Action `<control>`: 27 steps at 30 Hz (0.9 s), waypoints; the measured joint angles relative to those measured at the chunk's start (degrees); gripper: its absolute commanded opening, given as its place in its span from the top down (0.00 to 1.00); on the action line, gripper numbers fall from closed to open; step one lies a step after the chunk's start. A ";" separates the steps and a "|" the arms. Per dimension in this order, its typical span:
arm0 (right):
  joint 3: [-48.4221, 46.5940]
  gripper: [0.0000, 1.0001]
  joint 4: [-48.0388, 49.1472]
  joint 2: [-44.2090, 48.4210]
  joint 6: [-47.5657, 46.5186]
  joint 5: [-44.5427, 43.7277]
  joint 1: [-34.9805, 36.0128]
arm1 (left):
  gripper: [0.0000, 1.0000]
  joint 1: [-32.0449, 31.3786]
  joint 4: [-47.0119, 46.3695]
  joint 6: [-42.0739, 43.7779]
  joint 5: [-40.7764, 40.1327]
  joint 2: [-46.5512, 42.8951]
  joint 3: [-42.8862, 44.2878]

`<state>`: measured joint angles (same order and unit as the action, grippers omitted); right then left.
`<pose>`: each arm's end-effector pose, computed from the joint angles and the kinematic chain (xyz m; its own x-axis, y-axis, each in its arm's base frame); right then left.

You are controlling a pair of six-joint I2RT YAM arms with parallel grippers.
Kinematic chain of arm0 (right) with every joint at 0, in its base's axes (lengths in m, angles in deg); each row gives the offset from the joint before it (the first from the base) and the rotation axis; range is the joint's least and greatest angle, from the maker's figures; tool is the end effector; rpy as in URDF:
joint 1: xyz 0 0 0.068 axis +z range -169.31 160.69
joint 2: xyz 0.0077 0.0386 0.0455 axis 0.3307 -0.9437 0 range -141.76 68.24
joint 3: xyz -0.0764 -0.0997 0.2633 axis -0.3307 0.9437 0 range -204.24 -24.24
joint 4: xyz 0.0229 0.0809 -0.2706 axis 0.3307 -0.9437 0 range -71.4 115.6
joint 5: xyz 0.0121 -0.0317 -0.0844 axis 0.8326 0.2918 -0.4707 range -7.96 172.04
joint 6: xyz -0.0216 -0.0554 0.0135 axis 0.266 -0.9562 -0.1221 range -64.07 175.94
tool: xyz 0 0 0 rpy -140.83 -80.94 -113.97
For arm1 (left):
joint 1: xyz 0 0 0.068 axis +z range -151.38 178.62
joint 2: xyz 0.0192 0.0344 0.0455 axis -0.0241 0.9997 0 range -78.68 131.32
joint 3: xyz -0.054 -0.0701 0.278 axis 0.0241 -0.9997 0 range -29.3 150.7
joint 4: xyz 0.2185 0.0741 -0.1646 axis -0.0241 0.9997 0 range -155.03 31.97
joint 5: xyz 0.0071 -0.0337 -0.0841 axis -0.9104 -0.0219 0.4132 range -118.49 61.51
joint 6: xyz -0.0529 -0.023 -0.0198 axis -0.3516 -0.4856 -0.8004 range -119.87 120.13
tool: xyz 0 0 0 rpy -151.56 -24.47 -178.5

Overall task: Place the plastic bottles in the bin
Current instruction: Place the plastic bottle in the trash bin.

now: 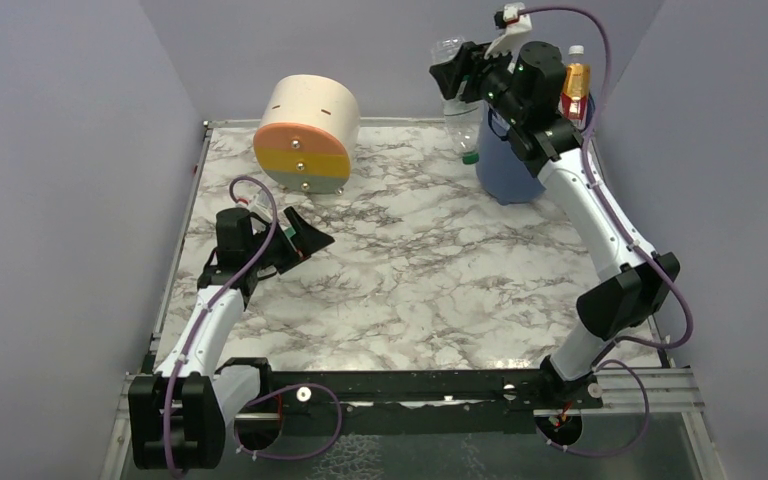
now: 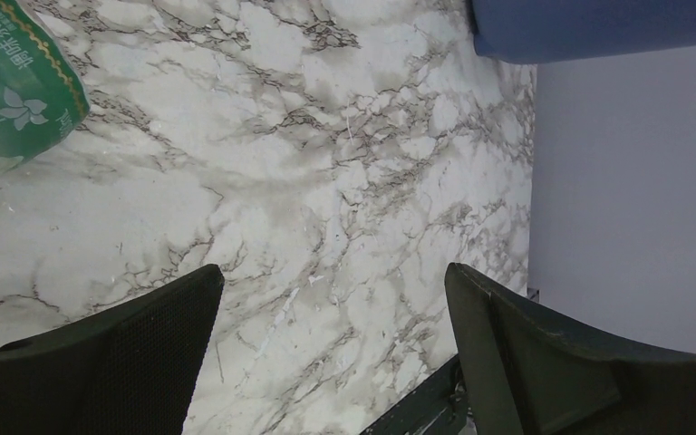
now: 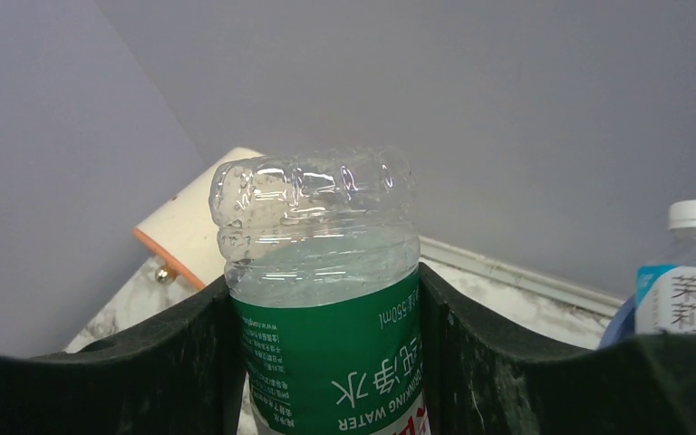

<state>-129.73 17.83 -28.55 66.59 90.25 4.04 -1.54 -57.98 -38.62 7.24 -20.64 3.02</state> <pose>0.3911 0.1759 0.4969 -0.0822 0.1638 -0.9831 -0.5170 0.8363 0.1825 0.2310 -0.0271 0.2315 -0.7309 -0.5060 -0.4580 0.0460 0.6330 -0.7728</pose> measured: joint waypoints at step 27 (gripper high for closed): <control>11.45 0.51 33.59 0.46 0.44 -4.81 -16.09 | 0.01 -1.77 -0.96 -1.36 -1.53 1.42 0.04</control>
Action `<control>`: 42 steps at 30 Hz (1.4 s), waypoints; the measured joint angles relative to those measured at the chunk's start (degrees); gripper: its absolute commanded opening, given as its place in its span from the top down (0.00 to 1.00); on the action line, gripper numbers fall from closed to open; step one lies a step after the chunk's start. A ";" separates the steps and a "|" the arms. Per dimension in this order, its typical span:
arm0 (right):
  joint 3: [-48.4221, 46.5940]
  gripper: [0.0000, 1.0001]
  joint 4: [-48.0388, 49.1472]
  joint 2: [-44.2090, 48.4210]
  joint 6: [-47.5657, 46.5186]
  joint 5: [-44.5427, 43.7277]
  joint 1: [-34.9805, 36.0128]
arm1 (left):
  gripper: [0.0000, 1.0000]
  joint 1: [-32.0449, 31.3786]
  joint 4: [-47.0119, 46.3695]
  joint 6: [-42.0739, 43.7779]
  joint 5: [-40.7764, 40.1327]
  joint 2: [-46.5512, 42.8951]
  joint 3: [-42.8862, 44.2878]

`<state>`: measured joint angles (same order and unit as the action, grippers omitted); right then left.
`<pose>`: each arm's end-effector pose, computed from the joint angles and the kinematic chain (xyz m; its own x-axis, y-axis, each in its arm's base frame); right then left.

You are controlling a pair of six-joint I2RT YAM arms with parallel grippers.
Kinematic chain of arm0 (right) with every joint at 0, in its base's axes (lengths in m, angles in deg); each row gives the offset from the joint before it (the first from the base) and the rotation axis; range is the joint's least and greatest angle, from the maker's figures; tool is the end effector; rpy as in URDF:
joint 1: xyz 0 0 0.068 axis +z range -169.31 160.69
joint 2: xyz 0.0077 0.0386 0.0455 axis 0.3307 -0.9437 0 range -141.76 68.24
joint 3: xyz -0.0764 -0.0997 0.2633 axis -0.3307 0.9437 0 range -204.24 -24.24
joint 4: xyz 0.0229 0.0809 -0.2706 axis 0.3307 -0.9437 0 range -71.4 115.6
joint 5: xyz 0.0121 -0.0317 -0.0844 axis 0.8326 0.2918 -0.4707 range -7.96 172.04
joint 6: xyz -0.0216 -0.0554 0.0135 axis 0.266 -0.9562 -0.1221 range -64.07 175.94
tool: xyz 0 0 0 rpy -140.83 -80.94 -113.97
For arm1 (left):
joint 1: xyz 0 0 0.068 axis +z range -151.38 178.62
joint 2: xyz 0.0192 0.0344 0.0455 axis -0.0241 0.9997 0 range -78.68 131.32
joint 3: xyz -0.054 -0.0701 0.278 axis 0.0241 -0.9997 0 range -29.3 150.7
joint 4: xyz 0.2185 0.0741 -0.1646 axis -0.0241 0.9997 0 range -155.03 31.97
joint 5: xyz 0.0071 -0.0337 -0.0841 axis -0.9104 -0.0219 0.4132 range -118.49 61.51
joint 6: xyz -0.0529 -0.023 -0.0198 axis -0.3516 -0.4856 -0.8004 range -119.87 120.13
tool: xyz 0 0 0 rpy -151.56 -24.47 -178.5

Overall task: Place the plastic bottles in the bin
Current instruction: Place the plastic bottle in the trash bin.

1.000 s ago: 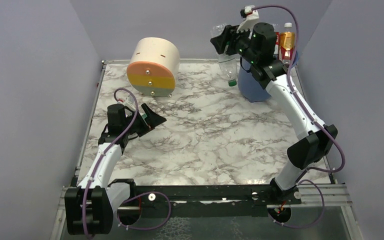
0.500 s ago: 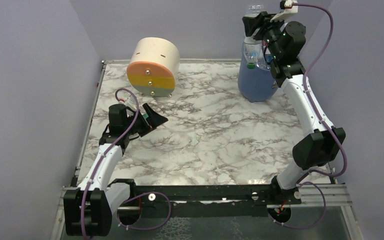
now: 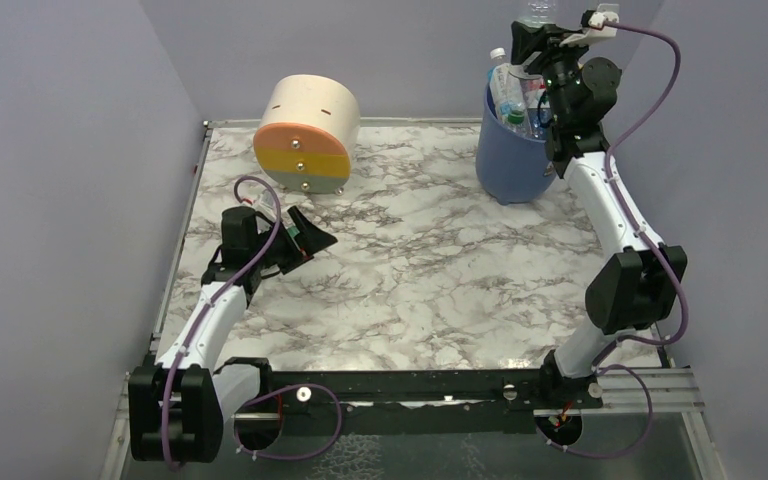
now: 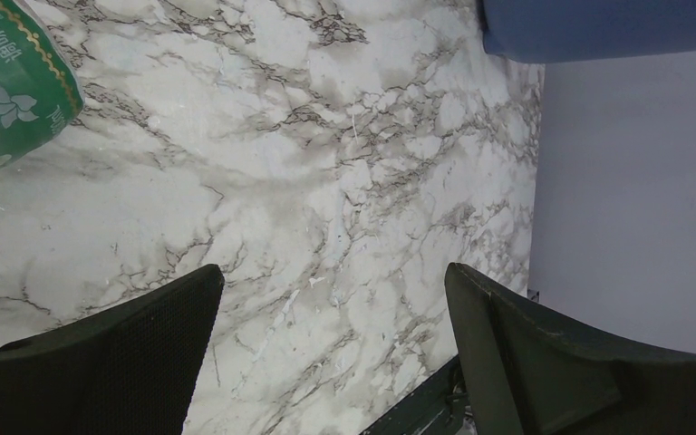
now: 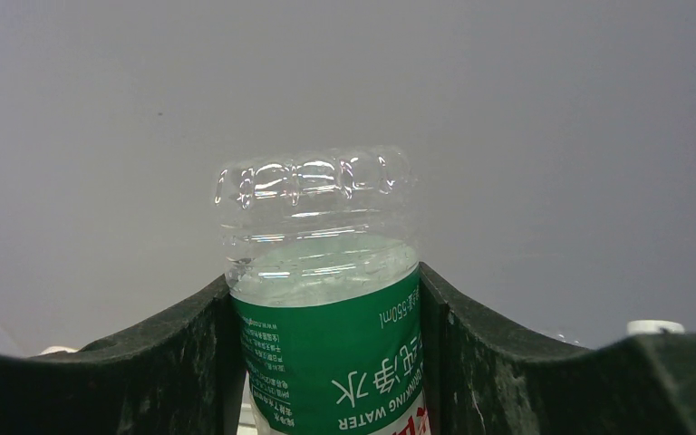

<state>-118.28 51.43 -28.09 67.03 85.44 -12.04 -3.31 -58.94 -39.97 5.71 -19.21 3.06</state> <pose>0.4275 0.0572 0.4923 0.3540 0.2388 -0.9042 -0.2529 0.9553 0.1532 0.2347 -0.0334 0.2277 -0.7393 -0.5081 -0.4419 0.0285 0.6321 -0.7744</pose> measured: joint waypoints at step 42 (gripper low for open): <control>22.71 0.50 16.22 1.25 -3.41 -10.21 -3.91 | 0.01 -3.82 1.36 0.81 -2.34 1.73 5.07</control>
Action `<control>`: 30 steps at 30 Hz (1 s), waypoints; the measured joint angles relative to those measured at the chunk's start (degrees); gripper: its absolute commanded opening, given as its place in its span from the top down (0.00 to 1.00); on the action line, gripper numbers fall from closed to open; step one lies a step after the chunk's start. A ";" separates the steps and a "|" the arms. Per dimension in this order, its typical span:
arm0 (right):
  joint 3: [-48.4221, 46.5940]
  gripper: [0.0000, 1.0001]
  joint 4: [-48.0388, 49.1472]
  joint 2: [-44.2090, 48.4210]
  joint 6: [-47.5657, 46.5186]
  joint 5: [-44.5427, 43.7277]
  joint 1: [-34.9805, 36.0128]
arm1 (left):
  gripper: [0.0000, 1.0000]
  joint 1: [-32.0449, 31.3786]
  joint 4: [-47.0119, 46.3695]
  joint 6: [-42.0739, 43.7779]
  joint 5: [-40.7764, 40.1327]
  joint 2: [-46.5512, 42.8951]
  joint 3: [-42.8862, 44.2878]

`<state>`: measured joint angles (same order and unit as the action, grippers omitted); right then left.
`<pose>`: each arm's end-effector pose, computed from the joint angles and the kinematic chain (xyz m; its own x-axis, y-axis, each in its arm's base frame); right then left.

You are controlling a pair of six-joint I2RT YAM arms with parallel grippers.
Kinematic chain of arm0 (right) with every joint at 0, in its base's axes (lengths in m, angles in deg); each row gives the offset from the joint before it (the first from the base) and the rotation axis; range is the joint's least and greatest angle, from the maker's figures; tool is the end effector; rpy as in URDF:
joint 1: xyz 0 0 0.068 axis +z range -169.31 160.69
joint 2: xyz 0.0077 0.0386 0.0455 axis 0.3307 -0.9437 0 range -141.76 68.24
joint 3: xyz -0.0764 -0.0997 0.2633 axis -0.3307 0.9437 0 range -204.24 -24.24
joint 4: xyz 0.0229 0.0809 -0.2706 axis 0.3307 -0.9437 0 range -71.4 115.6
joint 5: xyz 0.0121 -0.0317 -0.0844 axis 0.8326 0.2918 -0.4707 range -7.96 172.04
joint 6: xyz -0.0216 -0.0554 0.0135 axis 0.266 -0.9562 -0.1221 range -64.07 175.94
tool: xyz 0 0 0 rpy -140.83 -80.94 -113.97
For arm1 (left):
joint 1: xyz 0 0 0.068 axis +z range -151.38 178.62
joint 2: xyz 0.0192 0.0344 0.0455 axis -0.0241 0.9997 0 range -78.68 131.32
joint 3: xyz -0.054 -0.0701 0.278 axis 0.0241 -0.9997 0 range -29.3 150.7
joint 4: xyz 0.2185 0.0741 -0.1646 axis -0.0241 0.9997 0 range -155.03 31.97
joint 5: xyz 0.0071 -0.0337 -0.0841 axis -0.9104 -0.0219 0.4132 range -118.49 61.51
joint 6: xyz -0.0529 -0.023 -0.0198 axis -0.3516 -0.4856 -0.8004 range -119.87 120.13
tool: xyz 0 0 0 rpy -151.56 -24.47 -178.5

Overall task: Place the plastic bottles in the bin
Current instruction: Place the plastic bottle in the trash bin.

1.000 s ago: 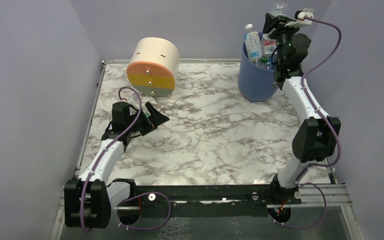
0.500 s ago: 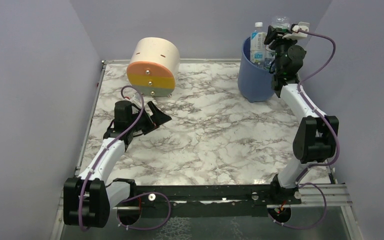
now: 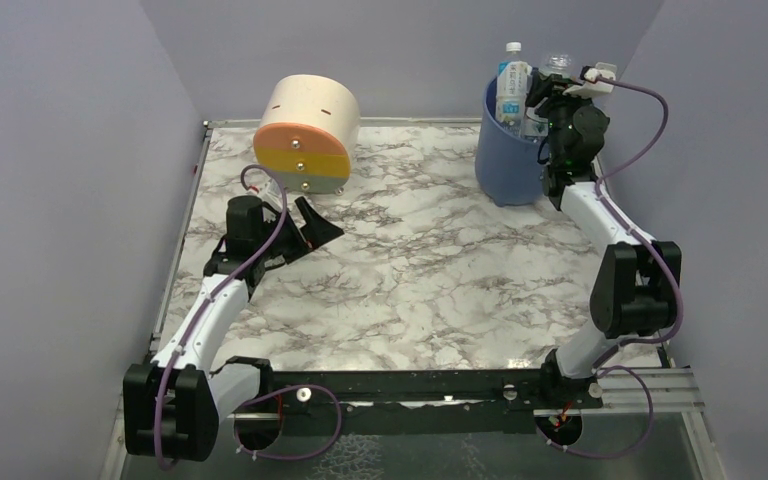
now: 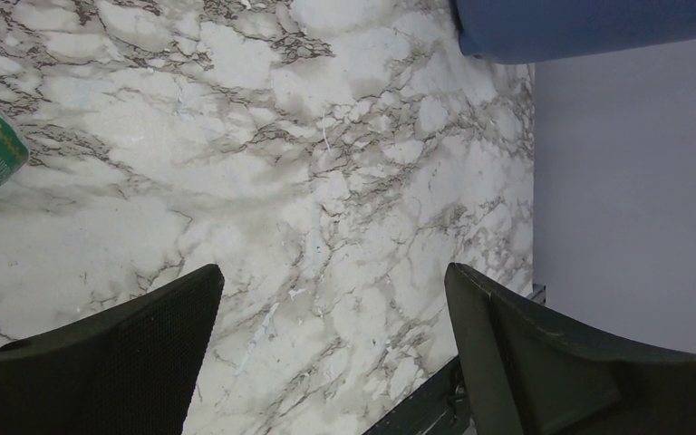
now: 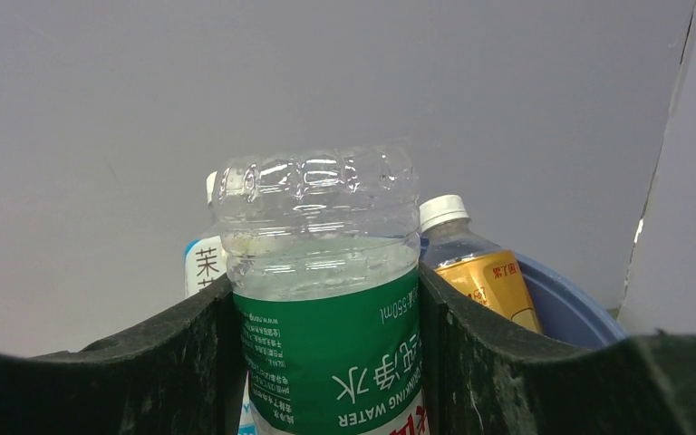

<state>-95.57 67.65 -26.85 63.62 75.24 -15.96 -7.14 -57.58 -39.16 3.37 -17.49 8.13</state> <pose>0.4277 0.0196 0.3802 0.3176 0.1516 -0.9360 0.0120 0.9864 0.1638 0.2459 -0.0489 0.2503 -0.7374 -0.4661 -0.4888 0.0872 0.6519 -0.7532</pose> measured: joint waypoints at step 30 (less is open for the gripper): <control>-6.99 0.03 -22.03 12.44 3.54 3.50 0.07 | 0.01 0.00 9.51 8.22 -8.98 1.60 6.71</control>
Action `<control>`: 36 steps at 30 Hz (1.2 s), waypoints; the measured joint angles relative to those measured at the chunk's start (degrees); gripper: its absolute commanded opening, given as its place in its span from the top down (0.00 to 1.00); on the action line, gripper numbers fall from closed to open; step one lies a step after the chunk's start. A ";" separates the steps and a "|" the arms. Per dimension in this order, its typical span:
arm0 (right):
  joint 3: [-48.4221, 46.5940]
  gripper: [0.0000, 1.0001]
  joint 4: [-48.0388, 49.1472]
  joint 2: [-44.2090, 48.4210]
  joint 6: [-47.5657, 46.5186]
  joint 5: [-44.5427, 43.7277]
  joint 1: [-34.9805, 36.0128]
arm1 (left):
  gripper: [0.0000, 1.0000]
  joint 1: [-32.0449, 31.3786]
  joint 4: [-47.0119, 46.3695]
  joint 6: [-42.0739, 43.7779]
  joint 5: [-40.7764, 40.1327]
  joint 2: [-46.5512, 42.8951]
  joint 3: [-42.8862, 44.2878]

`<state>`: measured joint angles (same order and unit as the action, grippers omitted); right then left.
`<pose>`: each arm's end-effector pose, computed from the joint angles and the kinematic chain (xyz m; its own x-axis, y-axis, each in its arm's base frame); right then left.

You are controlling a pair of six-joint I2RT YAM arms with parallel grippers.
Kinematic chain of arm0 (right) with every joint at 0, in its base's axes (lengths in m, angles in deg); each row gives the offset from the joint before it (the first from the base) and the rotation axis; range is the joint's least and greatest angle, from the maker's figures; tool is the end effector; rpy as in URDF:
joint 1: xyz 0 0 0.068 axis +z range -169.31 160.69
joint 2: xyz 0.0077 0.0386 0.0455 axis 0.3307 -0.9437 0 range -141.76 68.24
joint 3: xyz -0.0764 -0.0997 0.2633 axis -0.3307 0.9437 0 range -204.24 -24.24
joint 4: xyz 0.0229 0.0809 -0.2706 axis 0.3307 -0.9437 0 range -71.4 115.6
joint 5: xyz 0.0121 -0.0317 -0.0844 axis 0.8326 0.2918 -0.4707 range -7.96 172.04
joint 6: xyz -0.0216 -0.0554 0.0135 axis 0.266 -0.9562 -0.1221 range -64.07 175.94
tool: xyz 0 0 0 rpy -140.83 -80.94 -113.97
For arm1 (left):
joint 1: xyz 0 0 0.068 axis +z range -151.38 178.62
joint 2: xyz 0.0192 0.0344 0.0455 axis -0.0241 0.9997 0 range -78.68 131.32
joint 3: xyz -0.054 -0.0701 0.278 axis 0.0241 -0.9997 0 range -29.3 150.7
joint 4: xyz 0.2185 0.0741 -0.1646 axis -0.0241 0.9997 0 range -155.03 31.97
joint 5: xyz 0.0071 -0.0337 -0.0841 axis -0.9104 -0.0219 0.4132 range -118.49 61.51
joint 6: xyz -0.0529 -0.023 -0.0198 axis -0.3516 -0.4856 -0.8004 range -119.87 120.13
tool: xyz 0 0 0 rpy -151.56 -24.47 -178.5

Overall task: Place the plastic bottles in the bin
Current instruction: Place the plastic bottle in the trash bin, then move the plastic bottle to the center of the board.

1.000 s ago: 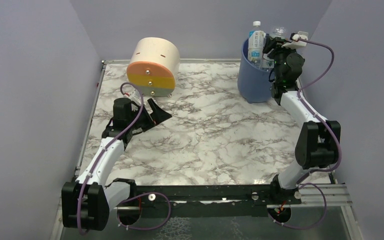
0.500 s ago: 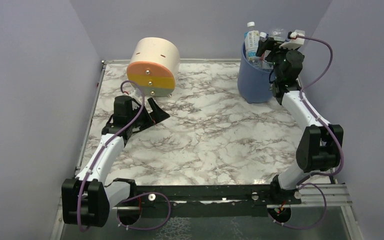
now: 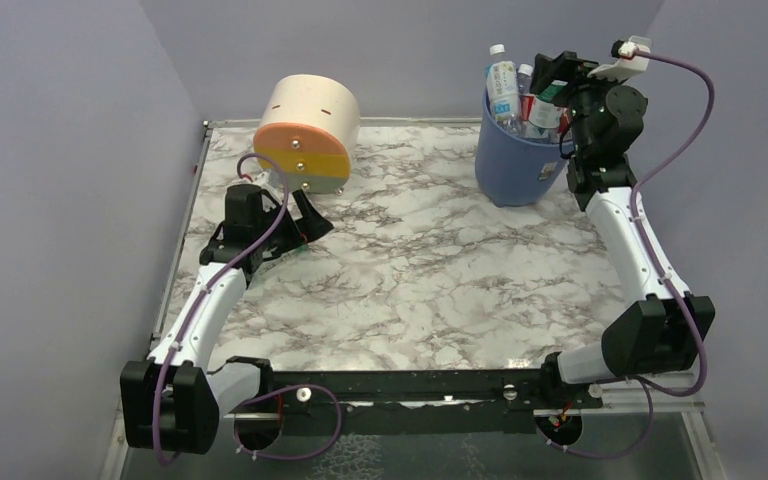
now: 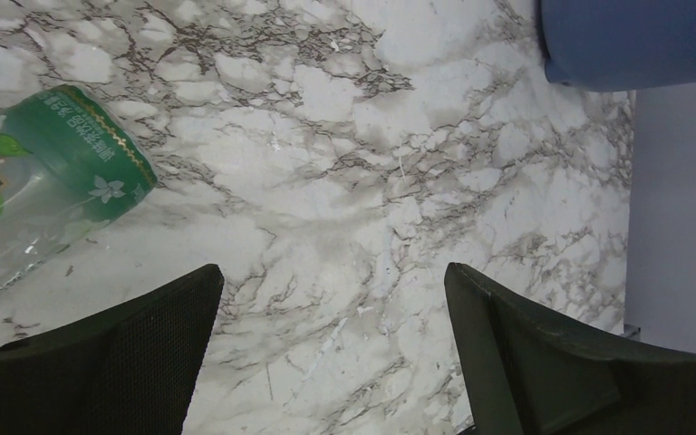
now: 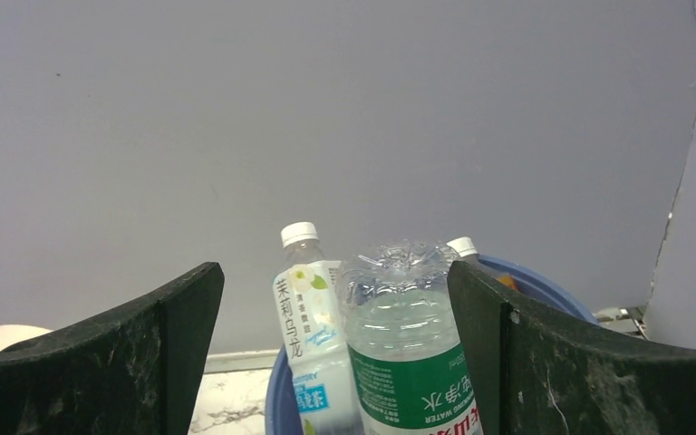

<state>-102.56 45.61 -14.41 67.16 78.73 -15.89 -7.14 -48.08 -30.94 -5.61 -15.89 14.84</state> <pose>0.3704 0.0194 0.4666 0.2638 0.2104 -0.9414 -0.0563 0.9776 0.2027 0.2550 -0.0434 0.2691 -0.7061 -0.4066 -0.5797 0.0498 0.7882 -0.6134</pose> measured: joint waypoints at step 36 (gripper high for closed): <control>12.20 0.02 -17.73 13.49 10.03 25.75 11.98 | 0.01 18.47 8.87 6.34 -23.39 10.27 3.74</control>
<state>-90.37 27.89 -0.93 77.19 104.48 -3.91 11.33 -39.20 -24.61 -29.00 -5.62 18.58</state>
